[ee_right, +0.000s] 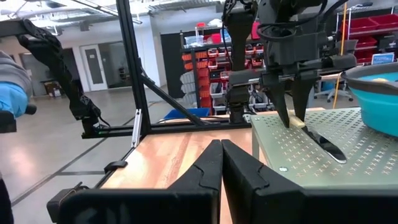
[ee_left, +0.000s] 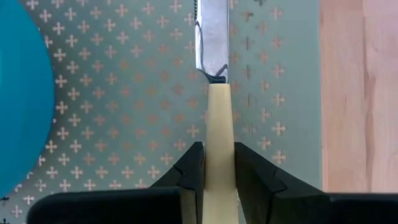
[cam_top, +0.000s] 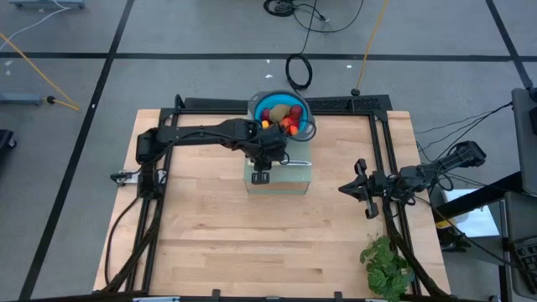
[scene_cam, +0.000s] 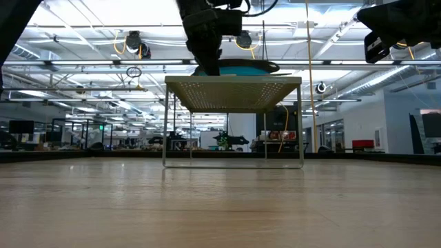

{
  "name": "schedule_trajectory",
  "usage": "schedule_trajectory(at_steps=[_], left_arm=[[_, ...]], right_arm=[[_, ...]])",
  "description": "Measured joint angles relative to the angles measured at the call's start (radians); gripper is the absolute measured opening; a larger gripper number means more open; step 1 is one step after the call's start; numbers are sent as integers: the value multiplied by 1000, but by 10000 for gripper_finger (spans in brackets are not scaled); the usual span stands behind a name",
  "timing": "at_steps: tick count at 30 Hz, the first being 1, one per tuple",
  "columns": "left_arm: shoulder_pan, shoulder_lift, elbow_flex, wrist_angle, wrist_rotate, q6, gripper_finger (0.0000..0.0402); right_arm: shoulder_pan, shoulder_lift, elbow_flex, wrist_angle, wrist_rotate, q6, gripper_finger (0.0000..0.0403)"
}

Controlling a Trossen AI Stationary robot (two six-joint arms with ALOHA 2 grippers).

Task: Pick & Place Fruit
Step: Put the kitchen knife on the shelf, then return to Home Position

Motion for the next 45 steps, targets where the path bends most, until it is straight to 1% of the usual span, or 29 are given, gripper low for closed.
schedule_trajectory(at_steps=[7,22,27,36,41,45], left_arm=[[0,0,0,-4,-14,-8,65],[2,1,0,-31,-24,37,68],[2,1,0,-30,-24,33,86],[2,1,0,-28,-25,32,136],[2,-4,-1,-28,-27,23,153],[2,-39,-2,-34,-57,-8,162]], right_arm=[[0,0,0,0,0,11,4],[0,0,0,0,0,11,4],[0,0,0,0,0,11,4],[0,0,0,0,0,11,4],[0,0,0,0,0,11,4],[0,0,0,0,0,11,4]])
